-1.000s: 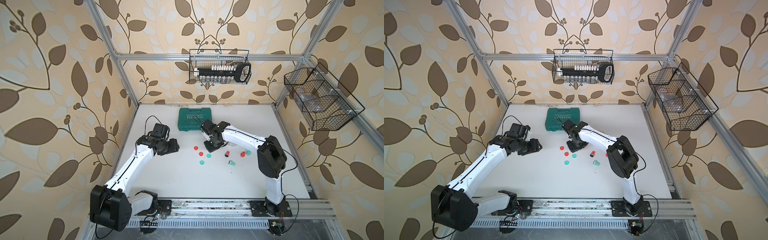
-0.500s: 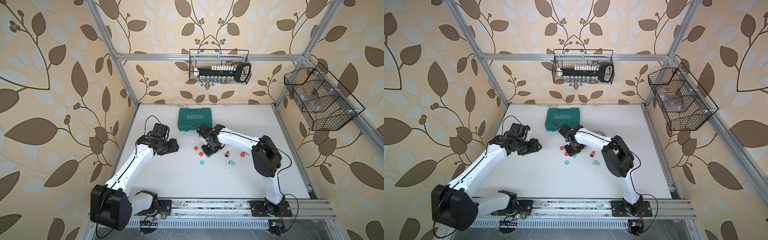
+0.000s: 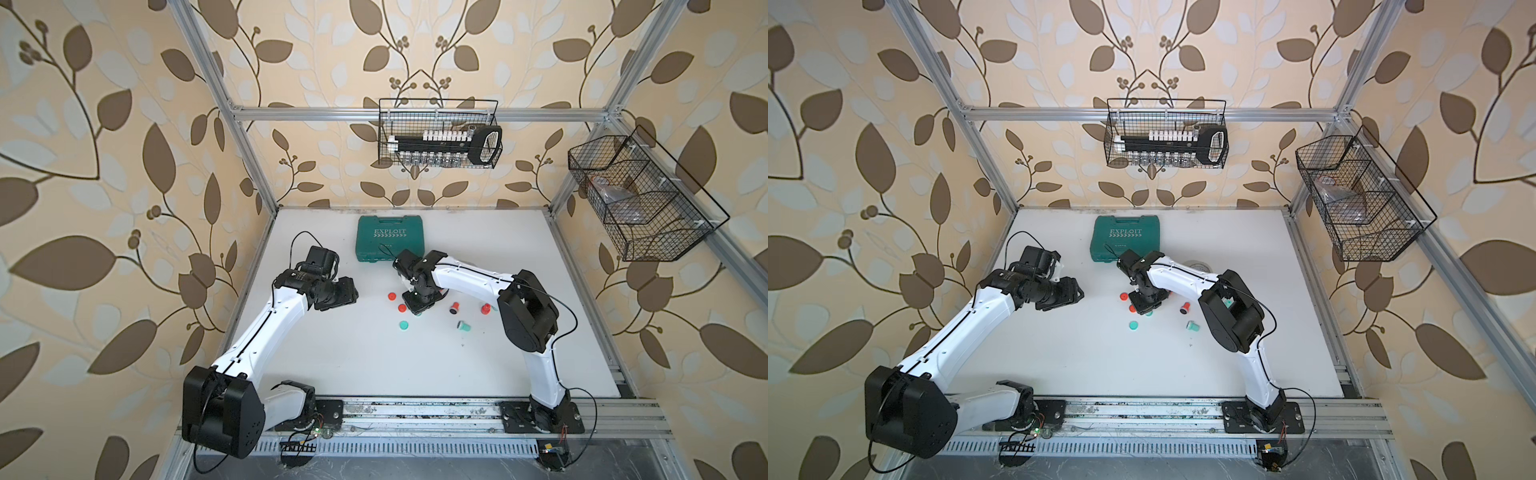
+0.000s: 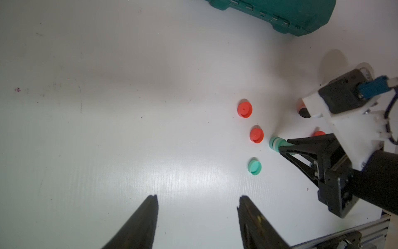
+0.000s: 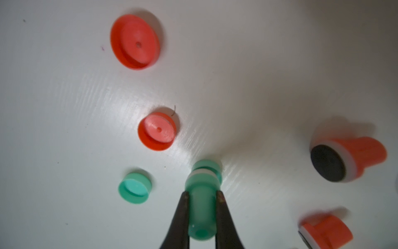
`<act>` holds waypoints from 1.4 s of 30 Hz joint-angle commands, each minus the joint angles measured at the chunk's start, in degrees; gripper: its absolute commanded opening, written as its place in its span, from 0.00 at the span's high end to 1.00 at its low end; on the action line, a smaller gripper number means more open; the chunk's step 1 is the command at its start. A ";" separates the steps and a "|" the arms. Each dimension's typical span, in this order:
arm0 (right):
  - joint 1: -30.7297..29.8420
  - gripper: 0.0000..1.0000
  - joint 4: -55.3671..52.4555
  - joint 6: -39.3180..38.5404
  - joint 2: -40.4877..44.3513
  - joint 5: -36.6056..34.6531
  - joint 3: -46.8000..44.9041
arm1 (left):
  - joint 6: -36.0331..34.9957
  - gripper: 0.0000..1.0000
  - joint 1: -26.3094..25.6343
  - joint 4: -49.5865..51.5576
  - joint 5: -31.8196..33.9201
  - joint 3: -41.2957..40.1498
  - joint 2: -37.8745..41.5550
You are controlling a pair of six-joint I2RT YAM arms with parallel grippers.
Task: Close the stamp cap
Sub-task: Close the cover of the stamp.
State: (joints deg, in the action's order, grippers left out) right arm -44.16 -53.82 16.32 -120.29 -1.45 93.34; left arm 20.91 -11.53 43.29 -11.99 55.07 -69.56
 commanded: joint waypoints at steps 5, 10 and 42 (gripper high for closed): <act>-0.54 1.00 -0.29 0.56 -1.26 -0.09 -0.24 | -1.55 0.38 0.63 -0.31 -1.12 1.97 -0.05; -0.56 1.00 -0.72 0.56 -1.11 -0.59 0.59 | -1.49 0.38 0.81 -0.24 -1.15 1.97 -0.14; -0.61 1.00 -0.78 0.03 -1.26 -0.75 -1.37 | -1.55 0.38 1.07 -0.31 -1.80 1.95 -0.66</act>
State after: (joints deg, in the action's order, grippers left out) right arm -44.38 -53.95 16.29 -120.31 -2.72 93.12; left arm 20.88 -11.14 43.29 -13.10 55.09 -70.26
